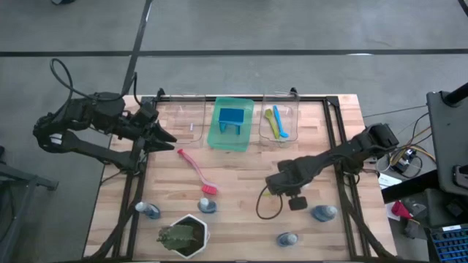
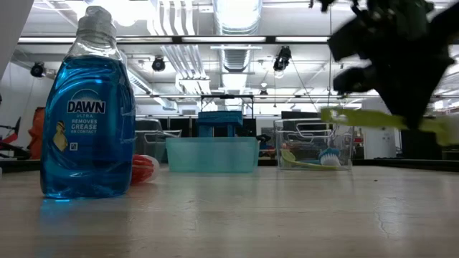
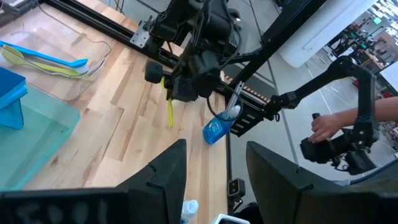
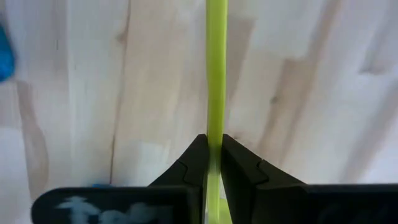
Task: Pick & Place Kitchen Sink Supplies
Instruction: Put the light green dish brush into the right transparent bin, then put the red dish brush into the right transparent bin
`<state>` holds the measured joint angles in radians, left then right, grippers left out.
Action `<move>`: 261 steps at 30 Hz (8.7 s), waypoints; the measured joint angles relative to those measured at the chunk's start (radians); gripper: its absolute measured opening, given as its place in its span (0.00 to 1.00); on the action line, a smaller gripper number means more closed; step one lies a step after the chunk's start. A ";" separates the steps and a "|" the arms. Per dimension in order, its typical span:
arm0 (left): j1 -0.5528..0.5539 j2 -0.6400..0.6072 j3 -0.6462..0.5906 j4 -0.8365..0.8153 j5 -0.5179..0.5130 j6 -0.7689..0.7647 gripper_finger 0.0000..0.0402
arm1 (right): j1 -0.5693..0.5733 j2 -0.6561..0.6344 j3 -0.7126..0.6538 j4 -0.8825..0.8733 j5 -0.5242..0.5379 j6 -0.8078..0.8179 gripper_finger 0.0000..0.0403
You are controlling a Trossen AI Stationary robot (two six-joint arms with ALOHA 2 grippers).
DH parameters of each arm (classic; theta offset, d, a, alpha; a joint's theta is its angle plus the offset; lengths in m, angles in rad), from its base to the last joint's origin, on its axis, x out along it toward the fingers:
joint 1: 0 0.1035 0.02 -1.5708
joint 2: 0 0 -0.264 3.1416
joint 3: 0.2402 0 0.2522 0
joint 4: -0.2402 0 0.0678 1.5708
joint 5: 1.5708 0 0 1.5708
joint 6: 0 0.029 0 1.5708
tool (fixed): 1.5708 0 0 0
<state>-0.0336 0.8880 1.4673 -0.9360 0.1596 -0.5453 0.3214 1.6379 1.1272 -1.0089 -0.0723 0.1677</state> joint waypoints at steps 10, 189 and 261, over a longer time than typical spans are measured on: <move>0.000 -0.002 0.000 0.000 0.000 0.000 0.39 | -0.092 0.000 0.244 -0.118 0.141 0.013 0.08; 0.000 0.040 0.000 -0.004 -0.001 -0.004 0.39 | -0.797 -0.201 0.193 0.468 -0.055 0.537 0.39; -0.013 0.644 -0.557 0.176 -0.258 1.104 0.39 | -0.664 -0.333 0.253 0.624 -0.032 0.409 0.24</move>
<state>-0.0463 1.5320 0.9106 -0.7597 -0.0988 0.5583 -0.3424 1.3052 1.3804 -0.3847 -0.1043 0.5762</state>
